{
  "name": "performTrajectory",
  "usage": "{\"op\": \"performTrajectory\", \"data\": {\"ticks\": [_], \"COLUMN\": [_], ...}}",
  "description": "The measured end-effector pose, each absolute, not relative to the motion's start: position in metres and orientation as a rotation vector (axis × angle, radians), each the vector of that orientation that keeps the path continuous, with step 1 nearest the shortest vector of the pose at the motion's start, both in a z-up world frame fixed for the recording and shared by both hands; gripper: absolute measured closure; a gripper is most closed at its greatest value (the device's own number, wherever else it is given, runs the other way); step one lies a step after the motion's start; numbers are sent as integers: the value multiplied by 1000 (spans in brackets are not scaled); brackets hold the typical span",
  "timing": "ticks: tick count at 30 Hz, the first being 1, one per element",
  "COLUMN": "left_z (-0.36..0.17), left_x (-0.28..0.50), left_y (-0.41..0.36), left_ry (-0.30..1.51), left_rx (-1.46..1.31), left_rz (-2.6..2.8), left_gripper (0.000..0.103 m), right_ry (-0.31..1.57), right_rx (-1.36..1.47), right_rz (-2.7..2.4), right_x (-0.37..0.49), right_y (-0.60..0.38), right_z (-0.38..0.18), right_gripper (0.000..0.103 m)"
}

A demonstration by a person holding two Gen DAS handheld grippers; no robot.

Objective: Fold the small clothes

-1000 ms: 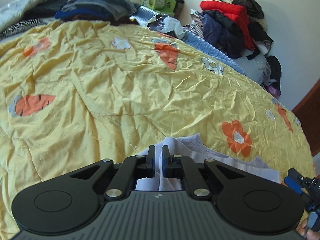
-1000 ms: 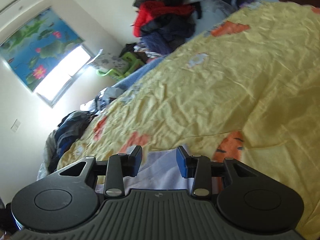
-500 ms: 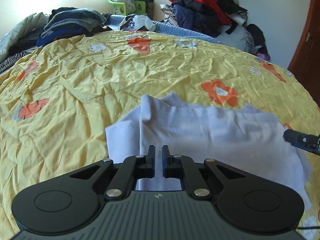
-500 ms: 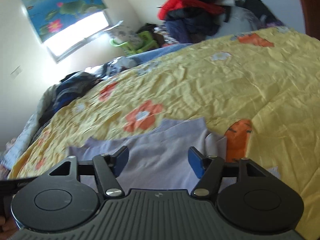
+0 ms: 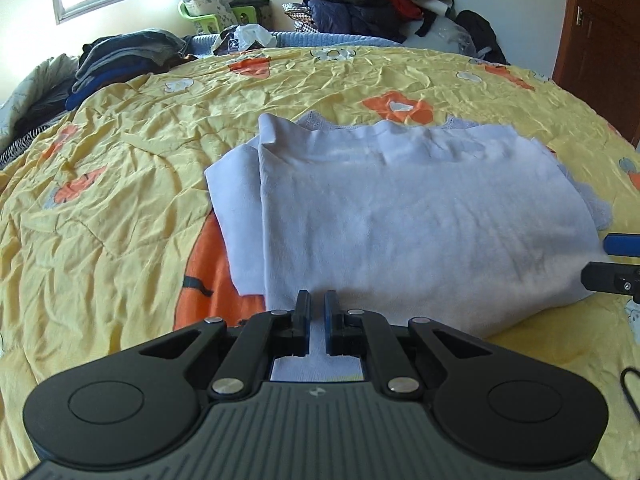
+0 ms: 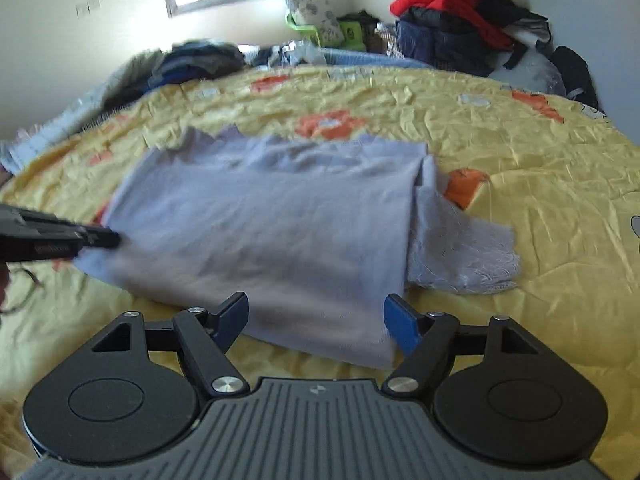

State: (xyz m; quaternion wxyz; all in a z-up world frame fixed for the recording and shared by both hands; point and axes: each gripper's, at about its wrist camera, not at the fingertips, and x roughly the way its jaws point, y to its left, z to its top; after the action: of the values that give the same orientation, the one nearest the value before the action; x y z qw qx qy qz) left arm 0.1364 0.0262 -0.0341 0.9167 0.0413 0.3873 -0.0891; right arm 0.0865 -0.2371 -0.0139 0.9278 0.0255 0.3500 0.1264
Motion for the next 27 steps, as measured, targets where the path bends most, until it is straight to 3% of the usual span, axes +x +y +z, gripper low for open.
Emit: {"op": "performTrajectory", "data": {"ticks": [9,15,20,25,27], "left_z": [-43,-46,-51,-57,-59], "left_x": [113,108,104,96,92], "left_y": [23,13,10,2,-1], "left_ry": [761,734,699,643,619], "left_rx": [16,69,96,163,198], "left_rz": [-91,-61,-61,-52,-46], "left_gripper": [95,95,94,94,94], "right_ry": [717,630,680,665,665], "right_rx": [71,93,145,104,78], "right_rz": [232,208,185,203,219], "right_x": [87,80,94,87,87], "right_y": [-221,-214,-215,-208,-202], "right_z": [-34,-15,-31,-43,-45], "right_gripper": [29,27,26,12,1]}}
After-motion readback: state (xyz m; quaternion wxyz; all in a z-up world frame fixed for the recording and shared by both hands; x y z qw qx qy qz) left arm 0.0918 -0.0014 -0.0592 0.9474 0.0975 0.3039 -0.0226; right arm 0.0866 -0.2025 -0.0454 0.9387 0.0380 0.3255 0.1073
